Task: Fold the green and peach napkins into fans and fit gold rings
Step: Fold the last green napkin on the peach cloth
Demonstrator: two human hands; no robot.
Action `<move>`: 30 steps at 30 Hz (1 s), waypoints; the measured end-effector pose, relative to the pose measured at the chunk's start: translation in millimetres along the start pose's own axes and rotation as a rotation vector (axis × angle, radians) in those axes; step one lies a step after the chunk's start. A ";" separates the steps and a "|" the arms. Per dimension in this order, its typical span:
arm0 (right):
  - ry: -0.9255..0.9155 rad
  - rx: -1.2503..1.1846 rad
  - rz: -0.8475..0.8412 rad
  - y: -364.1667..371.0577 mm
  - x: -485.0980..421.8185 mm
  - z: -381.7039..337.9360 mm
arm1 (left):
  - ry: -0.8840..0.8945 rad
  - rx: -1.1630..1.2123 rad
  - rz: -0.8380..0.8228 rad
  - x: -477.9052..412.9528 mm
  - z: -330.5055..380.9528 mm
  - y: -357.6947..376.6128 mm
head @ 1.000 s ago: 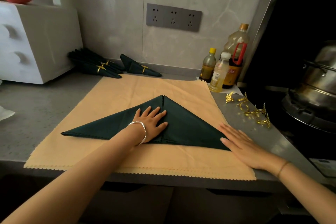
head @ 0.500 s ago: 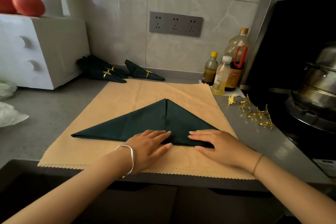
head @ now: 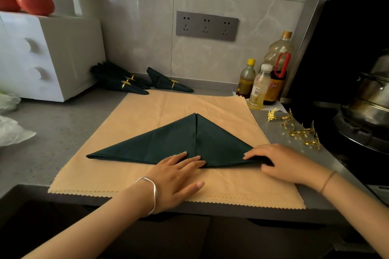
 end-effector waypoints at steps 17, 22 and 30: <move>0.218 -0.960 0.287 -33.1 -147.8 14.6 | -0.002 0.061 0.061 4.4 1.8 -2.8; 0.386 -1.073 0.288 18.1 -171.4 14.0 | -0.071 0.201 0.023 1.3 0.9 -6.5; 0.352 -0.996 0.348 40.2 -181.4 13.9 | -0.097 0.233 0.058 -4.7 -1.0 -9.4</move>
Point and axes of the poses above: each hand's wrist, its own x-axis away from the middle knuckle, its own y-axis out of the palm, z = x × y, the point moved 8 cm from there along -x, towards the middle knuckle, and after that the axes turned 7 degrees about z, right-handed, at the moved point
